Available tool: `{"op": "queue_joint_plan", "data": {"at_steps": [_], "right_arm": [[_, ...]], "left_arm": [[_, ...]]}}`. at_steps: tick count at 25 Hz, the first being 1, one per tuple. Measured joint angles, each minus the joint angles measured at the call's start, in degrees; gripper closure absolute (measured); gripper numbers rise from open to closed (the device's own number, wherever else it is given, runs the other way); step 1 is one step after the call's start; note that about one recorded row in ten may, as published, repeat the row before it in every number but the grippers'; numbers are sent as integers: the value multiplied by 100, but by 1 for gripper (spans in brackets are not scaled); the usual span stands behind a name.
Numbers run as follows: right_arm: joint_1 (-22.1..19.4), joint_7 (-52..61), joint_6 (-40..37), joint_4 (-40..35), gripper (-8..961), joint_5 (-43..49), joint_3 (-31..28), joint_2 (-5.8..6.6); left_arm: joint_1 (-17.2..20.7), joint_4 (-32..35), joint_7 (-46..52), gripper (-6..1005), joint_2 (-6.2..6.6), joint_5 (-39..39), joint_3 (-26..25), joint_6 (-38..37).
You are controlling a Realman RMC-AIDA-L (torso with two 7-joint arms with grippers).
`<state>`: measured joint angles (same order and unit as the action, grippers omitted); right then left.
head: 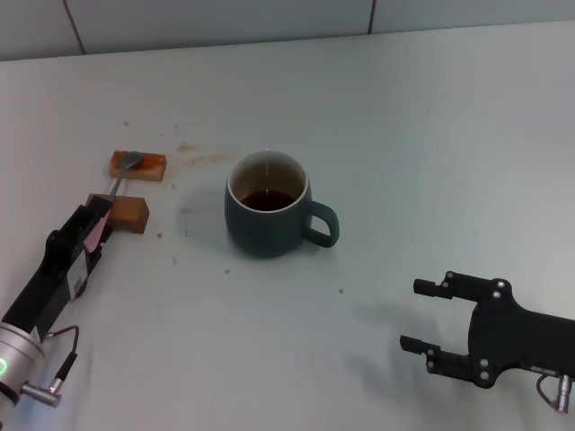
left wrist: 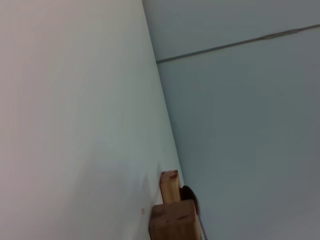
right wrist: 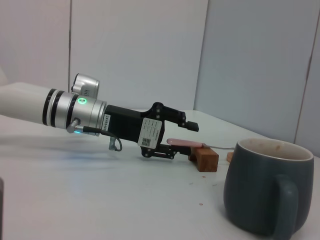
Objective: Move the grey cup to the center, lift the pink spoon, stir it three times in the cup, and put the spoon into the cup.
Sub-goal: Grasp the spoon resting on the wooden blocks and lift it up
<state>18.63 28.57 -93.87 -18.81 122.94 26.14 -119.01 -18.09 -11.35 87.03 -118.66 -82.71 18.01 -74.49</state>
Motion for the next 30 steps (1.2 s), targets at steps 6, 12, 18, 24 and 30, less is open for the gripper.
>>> {"op": "queue_joint_plan", "data": {"at_steps": [6,12,18,24,30], "right_arm": [[10,0,0,1,285,0,-13,0],[22,0,1,1,286,-8,-3,0],[22,0,5,1,286,-8,-27,0],[18,0,9,-2,286,0,-26,5],[17,0,9,-15,286,8,-21,9]], "left_arm": [[-6,-23,4,451,0,-5,-44,68],[-18,-41,7,498,-7,0,-44,152],[-65,-42,7,632,-8,1,-44,208],[-80,-42,-1,650,-9,0,-52,233],[-81,-39,-37,678,-9,1,-117,248]]}}
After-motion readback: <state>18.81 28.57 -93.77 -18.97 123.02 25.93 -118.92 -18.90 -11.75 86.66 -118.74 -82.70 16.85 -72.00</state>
